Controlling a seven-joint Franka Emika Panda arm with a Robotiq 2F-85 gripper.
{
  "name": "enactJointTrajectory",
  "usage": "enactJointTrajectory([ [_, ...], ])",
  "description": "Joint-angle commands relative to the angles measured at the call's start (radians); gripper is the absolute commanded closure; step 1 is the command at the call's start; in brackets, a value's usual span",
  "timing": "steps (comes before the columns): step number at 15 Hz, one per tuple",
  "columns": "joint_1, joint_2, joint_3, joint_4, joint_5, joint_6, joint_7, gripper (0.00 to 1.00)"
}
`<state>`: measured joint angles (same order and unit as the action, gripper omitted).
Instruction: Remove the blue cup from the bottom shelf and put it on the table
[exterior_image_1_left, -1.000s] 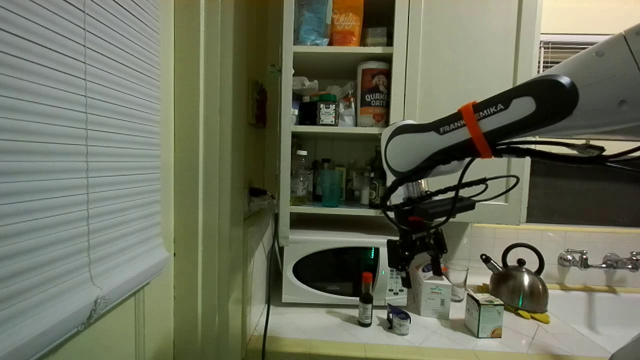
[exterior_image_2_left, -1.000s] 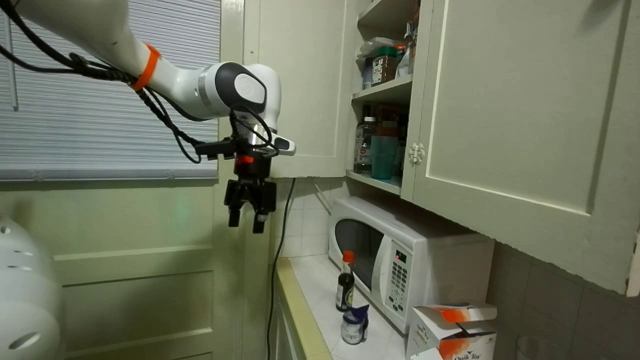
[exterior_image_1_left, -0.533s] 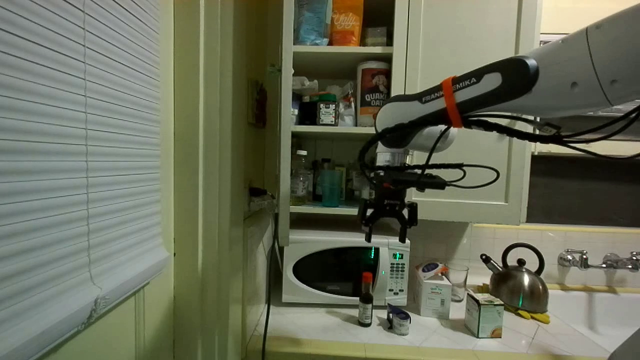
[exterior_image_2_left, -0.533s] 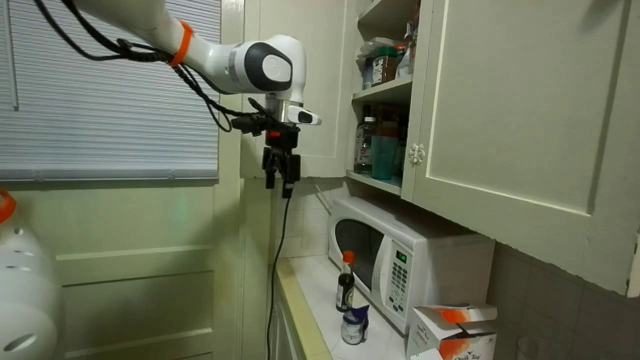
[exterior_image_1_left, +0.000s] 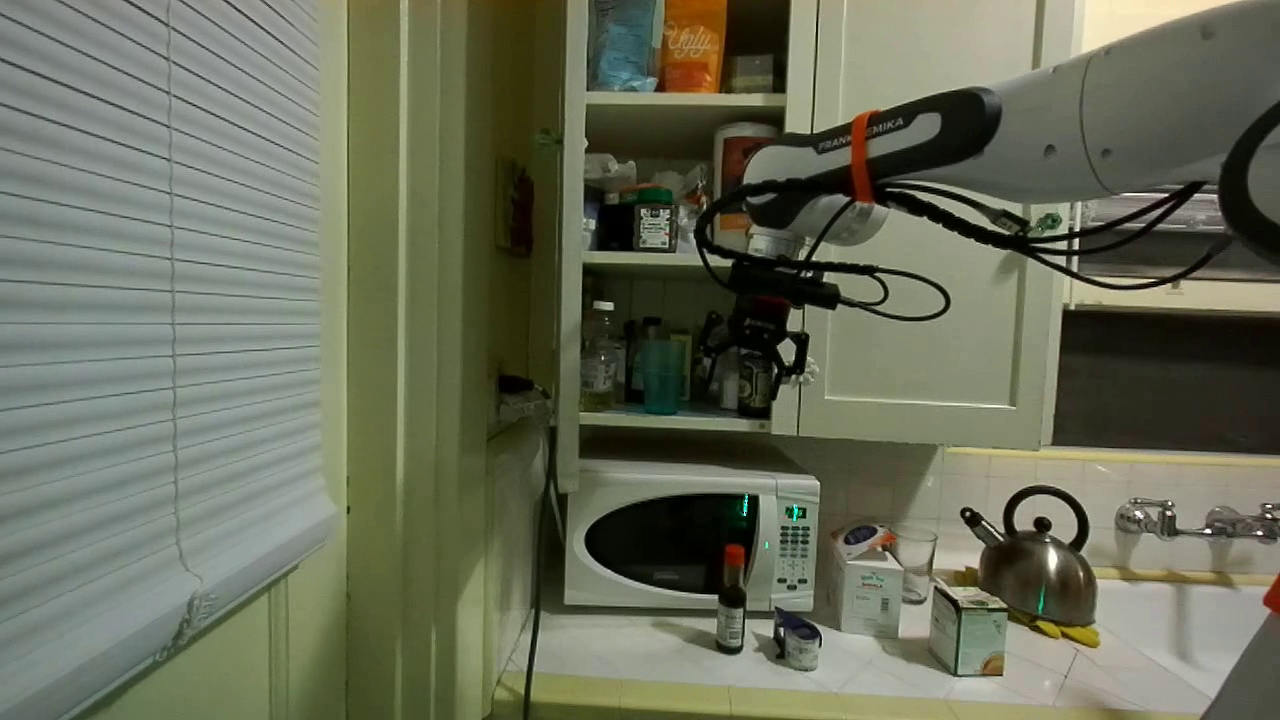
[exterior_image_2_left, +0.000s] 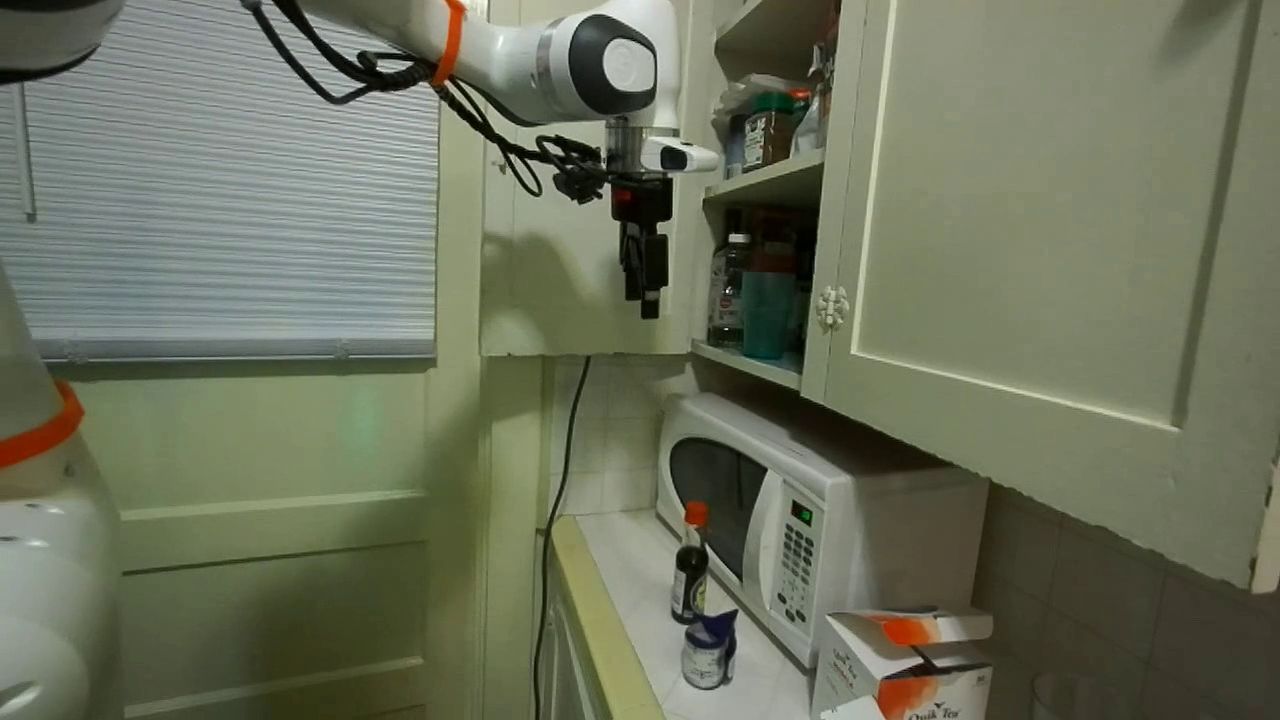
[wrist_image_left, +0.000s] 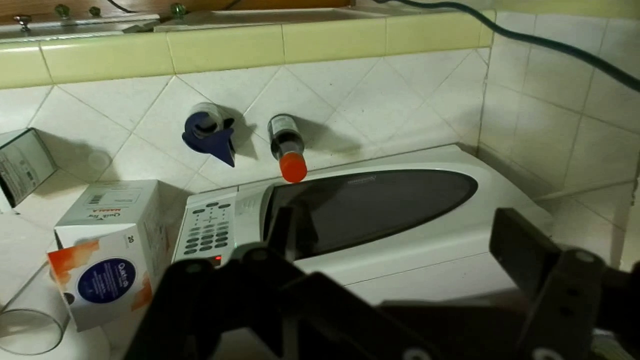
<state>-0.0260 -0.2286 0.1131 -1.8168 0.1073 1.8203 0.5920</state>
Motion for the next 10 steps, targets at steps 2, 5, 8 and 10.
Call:
enactJointTrajectory([
  [2,0.011,0.005,-0.009,0.001,-0.003,-0.002,-0.002,0.0],
  [5,0.014,0.004,-0.009,-0.001,-0.003,-0.002,-0.002,0.0],
  [8,0.002,0.057,-0.017,0.028,0.037,0.165,0.103,0.0],
  [10,0.008,0.097,-0.014,0.062,0.042,0.257,0.183,0.0],
])
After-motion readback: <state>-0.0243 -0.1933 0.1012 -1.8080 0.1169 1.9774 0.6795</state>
